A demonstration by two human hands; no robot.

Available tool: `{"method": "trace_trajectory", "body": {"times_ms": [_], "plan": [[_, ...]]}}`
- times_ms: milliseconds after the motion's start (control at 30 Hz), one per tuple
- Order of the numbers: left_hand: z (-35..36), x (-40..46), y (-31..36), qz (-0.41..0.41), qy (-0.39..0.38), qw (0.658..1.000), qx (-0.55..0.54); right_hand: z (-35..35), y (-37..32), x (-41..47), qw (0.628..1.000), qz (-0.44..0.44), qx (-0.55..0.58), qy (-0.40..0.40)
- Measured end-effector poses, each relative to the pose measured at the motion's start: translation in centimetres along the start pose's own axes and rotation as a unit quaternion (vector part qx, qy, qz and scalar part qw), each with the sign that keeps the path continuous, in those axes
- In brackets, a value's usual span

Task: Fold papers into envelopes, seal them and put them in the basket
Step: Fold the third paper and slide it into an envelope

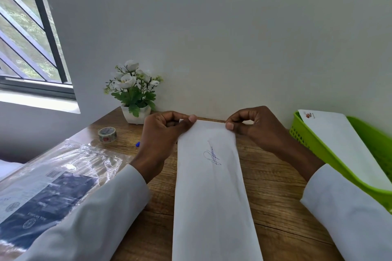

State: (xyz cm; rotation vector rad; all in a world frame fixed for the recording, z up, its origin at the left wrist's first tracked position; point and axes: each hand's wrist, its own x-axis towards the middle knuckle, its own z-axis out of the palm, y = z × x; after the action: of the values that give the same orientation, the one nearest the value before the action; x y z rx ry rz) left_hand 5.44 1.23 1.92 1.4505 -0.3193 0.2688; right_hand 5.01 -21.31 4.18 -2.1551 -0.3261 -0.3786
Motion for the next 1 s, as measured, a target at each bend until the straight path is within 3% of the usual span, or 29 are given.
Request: {"method": "trace_trajectory", "body": {"times_ms": [133, 267, 367, 467, 667, 800, 1000], "plan": [[-0.2, 0.1, -0.3, 0.003, 0.005, 1.0, 0.025, -0.2, 0.9, -0.1, 0.999, 0.02, -0.042, 0.008], [-0.1, 0.1, -0.7, 0.036, 0.028, 0.997, 0.069, 1.3, -0.2, -0.3, 0.991, -0.015, -0.118, 0.06], [0.0, 0.1, -0.7, 0.033, 0.039, 0.997, 0.064, 3.0, -2.7, -0.7, 0.999, 0.007, -0.035, 0.02], [0.4, -0.5, -0.4, -0.018, 0.004, 1.0, -0.022, 4.5, -4.7, -1.4, 0.998, 0.042, 0.014, -0.033], [1.0, -0.6, -0.4, -0.08, -0.076, 0.991, -0.08, 3.8, -5.3, -1.4, 0.992, 0.104, 0.065, -0.028], [0.8, -0.6, -0.7, -0.08, -0.111, 0.989, -0.052, 3.0, -4.1, -1.0, 0.981, 0.148, 0.121, -0.019], [0.3, -0.3, -1.3, -0.009, -0.04, 0.997, 0.072, 2.2, -3.0, -0.6, 0.958, 0.207, 0.199, 0.022]]}}
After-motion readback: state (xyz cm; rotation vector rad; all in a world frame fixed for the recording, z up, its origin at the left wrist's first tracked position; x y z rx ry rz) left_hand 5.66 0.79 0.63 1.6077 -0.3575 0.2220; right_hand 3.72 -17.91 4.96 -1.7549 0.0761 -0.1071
